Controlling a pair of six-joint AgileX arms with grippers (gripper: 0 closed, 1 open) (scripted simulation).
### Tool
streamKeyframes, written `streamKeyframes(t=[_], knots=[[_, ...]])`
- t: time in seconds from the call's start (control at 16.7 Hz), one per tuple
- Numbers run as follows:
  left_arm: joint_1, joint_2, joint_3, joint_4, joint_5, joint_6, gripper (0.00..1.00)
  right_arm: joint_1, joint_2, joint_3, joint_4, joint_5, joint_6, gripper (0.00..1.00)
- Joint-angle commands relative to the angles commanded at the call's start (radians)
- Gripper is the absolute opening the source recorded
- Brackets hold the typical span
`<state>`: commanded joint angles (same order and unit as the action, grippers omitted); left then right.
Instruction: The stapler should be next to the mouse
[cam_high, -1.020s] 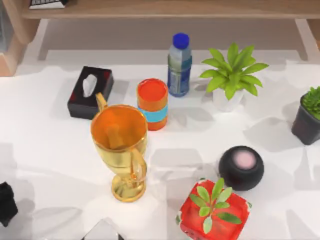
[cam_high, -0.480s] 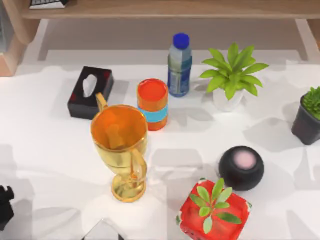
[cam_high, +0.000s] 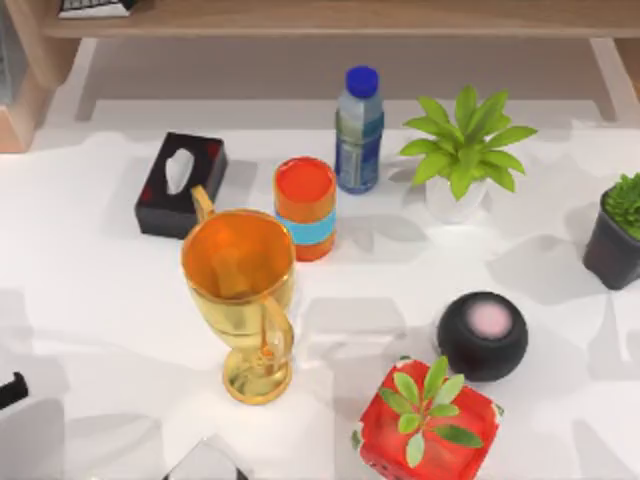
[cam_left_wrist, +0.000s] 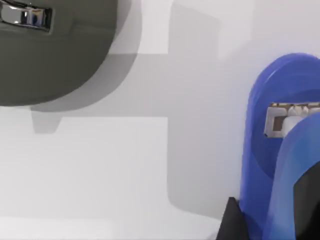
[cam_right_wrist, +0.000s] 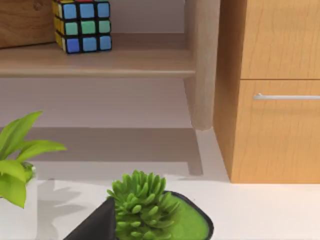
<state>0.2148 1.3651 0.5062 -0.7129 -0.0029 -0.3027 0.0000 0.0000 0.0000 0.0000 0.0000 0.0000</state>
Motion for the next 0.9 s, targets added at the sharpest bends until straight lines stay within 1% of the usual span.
streamKeyframes(t=[0.06,0.6,0.9], knots=[[0.0,0.0,0.0,0.0,0.0,0.0,0.0,0.0,0.0,0.0,0.0,0.0,0.0,1.0],[-0.001,-0.005,0.005,-0.005,0.003,-0.001,0.0,0.0,0.0,0.0,0.0,0.0,0.0,1.0],[-0.001,-0.055,0.057,-0.127,0.003,-0.003,0.0,0.0,0.0,0.0,0.0,0.0,0.0,1.0]])
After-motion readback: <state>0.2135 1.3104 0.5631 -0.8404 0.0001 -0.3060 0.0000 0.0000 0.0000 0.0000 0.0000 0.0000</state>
